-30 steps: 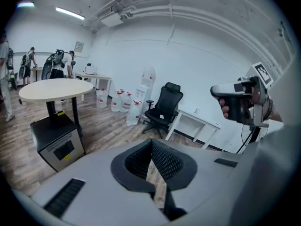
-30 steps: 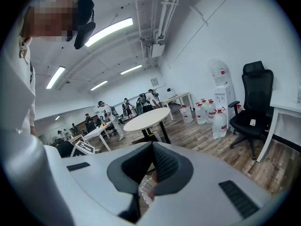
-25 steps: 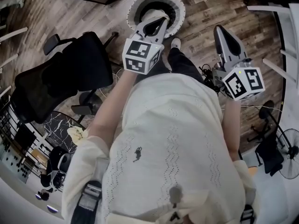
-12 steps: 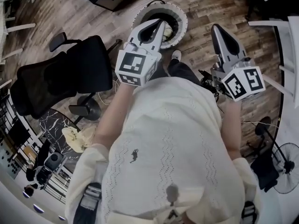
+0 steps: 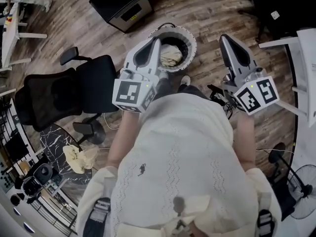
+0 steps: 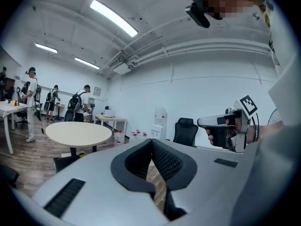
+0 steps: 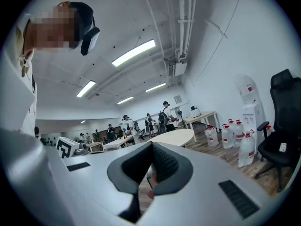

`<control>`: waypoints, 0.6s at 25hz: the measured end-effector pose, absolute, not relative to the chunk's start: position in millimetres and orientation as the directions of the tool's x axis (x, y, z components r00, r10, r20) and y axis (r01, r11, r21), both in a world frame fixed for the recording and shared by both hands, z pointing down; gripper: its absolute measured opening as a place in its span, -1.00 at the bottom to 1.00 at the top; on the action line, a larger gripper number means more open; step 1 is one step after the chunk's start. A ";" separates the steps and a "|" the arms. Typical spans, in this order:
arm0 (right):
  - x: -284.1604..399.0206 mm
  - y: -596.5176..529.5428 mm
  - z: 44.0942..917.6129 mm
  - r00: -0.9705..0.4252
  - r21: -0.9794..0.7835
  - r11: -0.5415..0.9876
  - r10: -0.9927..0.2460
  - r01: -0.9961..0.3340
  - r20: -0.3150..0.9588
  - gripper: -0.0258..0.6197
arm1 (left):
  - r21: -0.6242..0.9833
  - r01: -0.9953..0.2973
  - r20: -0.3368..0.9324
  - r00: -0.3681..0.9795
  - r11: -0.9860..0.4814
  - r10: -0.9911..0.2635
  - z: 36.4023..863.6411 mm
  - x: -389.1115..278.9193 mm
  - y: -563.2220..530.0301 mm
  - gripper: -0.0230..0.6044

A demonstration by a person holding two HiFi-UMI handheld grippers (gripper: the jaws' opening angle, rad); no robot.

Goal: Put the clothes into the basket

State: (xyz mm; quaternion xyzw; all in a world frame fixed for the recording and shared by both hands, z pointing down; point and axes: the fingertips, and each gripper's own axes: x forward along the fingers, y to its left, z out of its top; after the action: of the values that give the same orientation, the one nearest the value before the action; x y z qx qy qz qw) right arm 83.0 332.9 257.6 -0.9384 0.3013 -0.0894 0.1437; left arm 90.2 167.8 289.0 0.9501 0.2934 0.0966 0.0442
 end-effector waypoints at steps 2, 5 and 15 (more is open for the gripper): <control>79.3 337.2 246.7 0.801 -0.308 -0.777 -0.594 -0.549 0.071 -0.90 | 0.144 0.534 0.143 0.822 -0.833 0.551 280.1 86.3 165.7 -0.86; 73.5 344.3 232.2 0.801 -0.280 -0.779 -0.596 -0.562 0.050 -0.90 | 0.144 0.522 0.117 0.835 -0.841 0.538 268.3 78.8 165.8 -0.86; 50.3 365.5 225.9 0.810 -0.254 -0.790 -0.585 -0.558 0.043 -0.90 | 0.128 0.527 0.095 0.837 -0.840 0.539 258.7 53.6 177.6 -0.86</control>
State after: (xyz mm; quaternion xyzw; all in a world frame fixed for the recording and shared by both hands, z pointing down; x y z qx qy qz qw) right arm 50.3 365.5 225.9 -0.9442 0.3028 -0.0597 0.1151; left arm 53.6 177.6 258.7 0.9571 0.2784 0.0636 0.0484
